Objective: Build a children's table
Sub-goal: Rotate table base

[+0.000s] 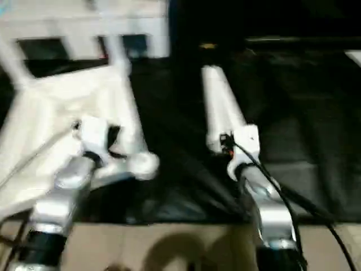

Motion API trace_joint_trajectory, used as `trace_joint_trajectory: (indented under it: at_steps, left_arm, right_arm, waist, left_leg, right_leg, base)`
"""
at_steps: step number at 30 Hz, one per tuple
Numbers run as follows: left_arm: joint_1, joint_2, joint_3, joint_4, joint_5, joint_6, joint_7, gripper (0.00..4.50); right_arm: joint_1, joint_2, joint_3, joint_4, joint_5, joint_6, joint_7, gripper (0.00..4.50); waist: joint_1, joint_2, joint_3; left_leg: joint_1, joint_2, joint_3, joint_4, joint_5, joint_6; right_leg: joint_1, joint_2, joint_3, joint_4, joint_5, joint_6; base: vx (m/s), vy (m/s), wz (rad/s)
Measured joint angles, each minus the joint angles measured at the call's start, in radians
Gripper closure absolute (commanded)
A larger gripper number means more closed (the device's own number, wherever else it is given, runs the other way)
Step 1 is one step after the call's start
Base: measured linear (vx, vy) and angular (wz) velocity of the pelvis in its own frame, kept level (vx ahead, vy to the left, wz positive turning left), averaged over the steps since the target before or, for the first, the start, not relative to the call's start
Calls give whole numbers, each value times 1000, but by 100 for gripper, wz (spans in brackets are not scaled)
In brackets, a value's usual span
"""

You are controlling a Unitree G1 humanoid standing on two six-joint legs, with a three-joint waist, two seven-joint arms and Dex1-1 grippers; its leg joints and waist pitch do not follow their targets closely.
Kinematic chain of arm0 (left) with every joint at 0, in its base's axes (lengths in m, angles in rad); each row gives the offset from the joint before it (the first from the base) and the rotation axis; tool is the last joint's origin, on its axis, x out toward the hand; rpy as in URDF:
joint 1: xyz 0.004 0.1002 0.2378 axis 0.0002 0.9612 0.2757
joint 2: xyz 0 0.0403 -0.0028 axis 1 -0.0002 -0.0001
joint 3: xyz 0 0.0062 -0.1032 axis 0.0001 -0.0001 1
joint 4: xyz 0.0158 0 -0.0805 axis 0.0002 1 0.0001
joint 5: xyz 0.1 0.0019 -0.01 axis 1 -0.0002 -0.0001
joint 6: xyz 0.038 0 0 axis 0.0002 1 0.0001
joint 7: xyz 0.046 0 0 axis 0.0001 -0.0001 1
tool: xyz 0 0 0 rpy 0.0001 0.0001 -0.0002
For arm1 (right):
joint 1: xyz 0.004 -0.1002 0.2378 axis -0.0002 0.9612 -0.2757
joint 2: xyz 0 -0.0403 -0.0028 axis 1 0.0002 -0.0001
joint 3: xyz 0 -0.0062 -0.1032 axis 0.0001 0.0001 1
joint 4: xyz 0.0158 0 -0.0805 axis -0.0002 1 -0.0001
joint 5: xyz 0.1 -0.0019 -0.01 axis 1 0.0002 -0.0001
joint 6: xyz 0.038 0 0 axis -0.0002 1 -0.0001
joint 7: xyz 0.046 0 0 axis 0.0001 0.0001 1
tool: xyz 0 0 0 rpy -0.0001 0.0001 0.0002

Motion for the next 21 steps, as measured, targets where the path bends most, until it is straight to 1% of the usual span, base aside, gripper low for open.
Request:
trace_joint_trajectory:
  at_steps: [1, 2, 3, 4, 5, 6, 7, 8, 9, 10, 11, 12, 13, 14, 15, 16, 17, 18, 19, 20, 21]
  left_arm:
    - [2, 6, 7, -10, -2, -5, 1, 409]
    - [3, 10, 19, -23, -4, -8, 3, 392]
    - [14, 20, 43, -39, -14, -10, 7, 392]
    - [36, 22, 75, -44, -25, -9, 11, 382]
    - [37, 22, 89, -44, -36, -5, 13, 375]
    - [38, 6, 98, -65, -46, -10, 17, 372]
    - [55, -6, 97, -69, -52, -10, 19, 372]
    - [74, -7, 99, -70, -56, -7, 20, 351]
    - [84, -4, 105, -70, -56, -4, 22, 351]
    - [83, 0, 109, -76, -57, 0, 23, 341]
    - [83, 7, 110, -85, -58, 2, 22, 337]
    - [84, 15, 111, -98, -59, 3, 21, 332]
    - [83, 20, 112, -102, -60, 3, 21, 324]
    - [84, 23, 112, -111, -62, 4, 19, 305]
    - [88, 22, 113, -132, -63, 2, 20, 300]
    - [98, 18, 118, -161, -64, -5, 20, 300]
    - [103, 11, 118, -172, -64, -6, 20, 296]
    - [128, 8, 118, -191, -64, -6, 20, 271]
    - [146, 7, 117, -200, -63, -6, 20, 271]
    - [166, 7, 115, -213, -62, -6, 21, 257]
    - [177, 5, 112, -226, -62, -5, 21, 257]
  right_arm:
    - [-10, -1, -1, -2, 3, 0, 3, 450]
    - [-21, 1, 0, -5, 8, -1, 10, 450]
    - [-33, 14, 6, -6, 17, -1, 23, 450]
    - [-44, 30, 34, -18, 26, -5, 40, 450]
    - [-33, 27, 41, -47, 38, -18, 54, 421]
    - [-41, 16, 41, -52, 45, -27, 66, 413]
    - [-37, 12, 40, -42, 49, -28, 75, 413]
    - [-28, 10, 41, -37, 54, -27, 83, 408]
    - [-24, 10, 41, -37, 58, -28, 91, 408]
    - [-26, 9, 41, -39, 62, -30, 102, 388]
    - [-22, 11, 41, -39, 65, -31, 108, 375]
    - [-19, 14, 47, -39, 69, -31, 111, 369]
    - [-19, 18, 50, -39, 71, -31, 112, 367]
    - [-17, 26, 56, -42, 72, -32, 113, 344]
    - [-18, 29, 64, -43, 75, -34, 115, 332]
    - [-18, 30, 80, -47, 79, -35, 119, 332]
    - [-18, 31, 85, -47, 79, -36, 120, 326]
    - [-18, 30, 91, -47, 81, -35, 123, 313]
    - [-16, 30, 92, -47, 83, -34, 127, 313]
    - [-13, 29, 94, -47, 86, -33, 130, 289]
    - [-8, 29, 96, -47, 87, -32, 132, 289]
  waist:
    - [-1, 36, -3]
    - [-10, 77, 0]
    - [-9, 80, -1]
    - [-34, 68, -5]
    - [-34, 44, -8]
    - [-14, 21, -5]
    - [-8, 30, -3]
    - [-9, 32, -3]
    - [-15, 33, 2]
    - [-31, 44, 8]
    - [-51, 50, 17]
    - [-79, 57, 21]
    - [-89, 65, 26]
    - [-95, 65, 28]
    - [-91, 50, 29]
    - [-77, 30, 26]
    - [-64, 22, 24]
    - [-52, 20, 26]
    - [-42, 24, 25]
    - [-38, 28, 23]
    - [-32, 32, 21]
  left_leg:
    - [6, -25, 1, -58, -4, 11]
    - [6, -28, -1, -103, -7, 84]
    - [8, -7, -15, -96, 5, 99]
    - [8, -25, -12, -91, 11, 91]
    - [6, -30, 5, -87, 14, 84]
    - [-16, -28, 17, -66, 10, 69]
    - [-30, -29, -23, -30, 6, 64]
    - [-32, -26, -68, 1, 8, 29]
    - [-18, -11, -94, -6, 17, -14]
    - [9, 23, -102, -52, -1, -105]
    - [7, 44, -100, -63, 0, -106]
    - [9, 57, -107, -85, -1, -106]
    - [11, 66, -112, -109, -1, -106]
    - [19, 64, -111, -127, -1, -106]
    - [34, 59, -100, -141, -1, -106]
    - [43, 47, -95, -157, 0, -107]
    - [55, 45, -94, -166, 1, -109]
    - [55, 44, -90, -181, 1, -110]
    - [52, 47, -89, -191, 3, -111]
    - [45, 50, -88, -201, 12, -120]
    - [44, 57, -87, -210, 26, -125]
  right_leg:
    - [20, 35, -24, -44, 19, 65]
    - [49, 66, -68, -92, 36, 144]
    - [34, 46, -78, 6, 21, 189]
    - [10, -18, -38, 124, -14, 164]
    - [4, -78, 24, 136, -44, 136]
    - [-3, -132, 63, 94, -65, 90]
    - [-5, -141, 50, 86, -55, 89]
    - [-4, -148, 34, 82, -50, 86]
    - [-2, -153, 11, 77, -50, 82]
    - [6, -160, -29, 63, -49, 80]
    - [19, -158, -49, 39, -48, 78]
    - [38, -146, -70, -7, -49, 77]
    - [56, -138, -81, -28, -52, 68]
    - [71, -136, -71, -25, -69, 49]
    - [102, -138, -48, -24, -48, 45]
    - [129, -141, -22, -20, -31, 65]
    - [122, -141, -18, -27, -37, 69]
    - [115, -145, -24, -40, -37, 68]
    - [117, -145, -29, -47, -37, 68]
    - [116, -145, -34, -54, -37, 68]
    - [115, -141, -40, -60, -35, 65]
  base:
    - [-63, -178, -12]
    - [-53, 21, -27]
    - [-53, 21, -27]
    - [-31, 53, -13]
    - [-61, -80, -8]
    - [-61, -80, -8]
    - [-135, -74, -33]
    - [-151, -40, -46]
    - [-151, -40, -46]
    - [-112, -17, -33]
    - [-113, 14, -6]
    - [-113, 14, -6]
    - [-135, 11, 4]
    - [-88, 9, 3]
    - [-88, 9, 3]
    - [-47, -56, 5]
    - [-36, -73, -7]
    - [-36, -73, -7]
    - [0, 0, 0]
    - [0, 0, 0]
    - [0, 0, 0]
